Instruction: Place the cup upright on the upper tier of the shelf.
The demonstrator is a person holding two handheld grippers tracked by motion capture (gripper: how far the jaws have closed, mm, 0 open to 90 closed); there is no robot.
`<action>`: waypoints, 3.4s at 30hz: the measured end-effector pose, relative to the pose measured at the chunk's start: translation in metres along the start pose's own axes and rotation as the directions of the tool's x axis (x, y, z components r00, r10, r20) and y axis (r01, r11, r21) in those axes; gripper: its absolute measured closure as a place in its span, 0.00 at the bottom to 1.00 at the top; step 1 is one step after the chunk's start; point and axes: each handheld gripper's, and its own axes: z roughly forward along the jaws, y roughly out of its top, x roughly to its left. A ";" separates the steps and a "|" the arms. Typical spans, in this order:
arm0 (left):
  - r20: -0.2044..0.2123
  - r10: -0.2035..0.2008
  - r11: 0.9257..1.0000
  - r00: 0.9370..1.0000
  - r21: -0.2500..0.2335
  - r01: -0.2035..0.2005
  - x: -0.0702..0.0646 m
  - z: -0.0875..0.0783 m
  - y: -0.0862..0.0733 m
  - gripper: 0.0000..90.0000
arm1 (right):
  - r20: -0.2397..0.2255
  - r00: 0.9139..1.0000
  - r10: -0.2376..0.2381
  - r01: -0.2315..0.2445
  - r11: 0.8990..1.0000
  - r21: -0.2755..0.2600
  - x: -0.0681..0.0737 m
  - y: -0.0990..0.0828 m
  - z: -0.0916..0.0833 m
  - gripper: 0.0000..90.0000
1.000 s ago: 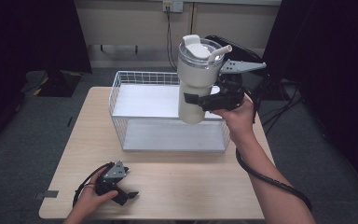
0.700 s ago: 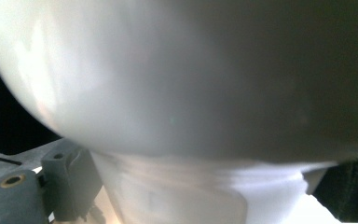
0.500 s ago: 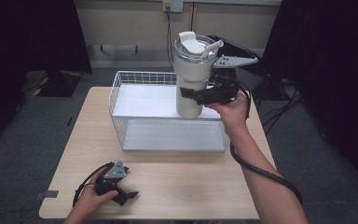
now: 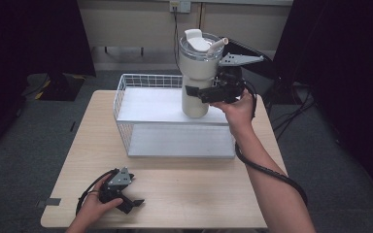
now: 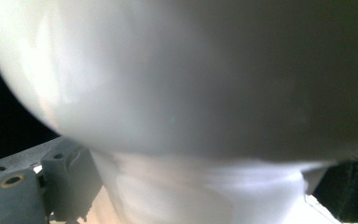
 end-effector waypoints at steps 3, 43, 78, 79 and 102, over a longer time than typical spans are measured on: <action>0.000 0.000 1.000 1.000 0.000 0.000 0.000 0.000 0.000 0.00 | 0.005 1.000 -0.006 0.006 1.000 0.005 -0.002 0.001 0.002 0.11; 0.002 -0.001 1.000 1.000 0.000 0.001 0.000 0.000 0.000 0.00 | 0.053 0.999 0.007 -0.008 1.000 0.009 -0.018 -0.005 0.025 0.11; 0.003 -0.001 1.000 1.000 0.000 0.001 0.000 0.000 0.000 0.00 | 0.062 0.998 0.000 -0.001 1.000 0.016 -0.022 -0.019 0.037 0.11; 0.003 -0.001 1.000 1.000 0.000 0.001 0.000 0.000 0.000 0.00 | 0.060 0.998 -0.002 0.001 1.000 0.017 -0.022 -0.019 0.037 0.11; 0.003 -0.001 1.000 1.000 0.000 0.001 0.000 0.000 0.000 0.00 | 0.057 0.997 -0.052 0.051 0.999 0.011 -0.023 -0.027 0.034 0.10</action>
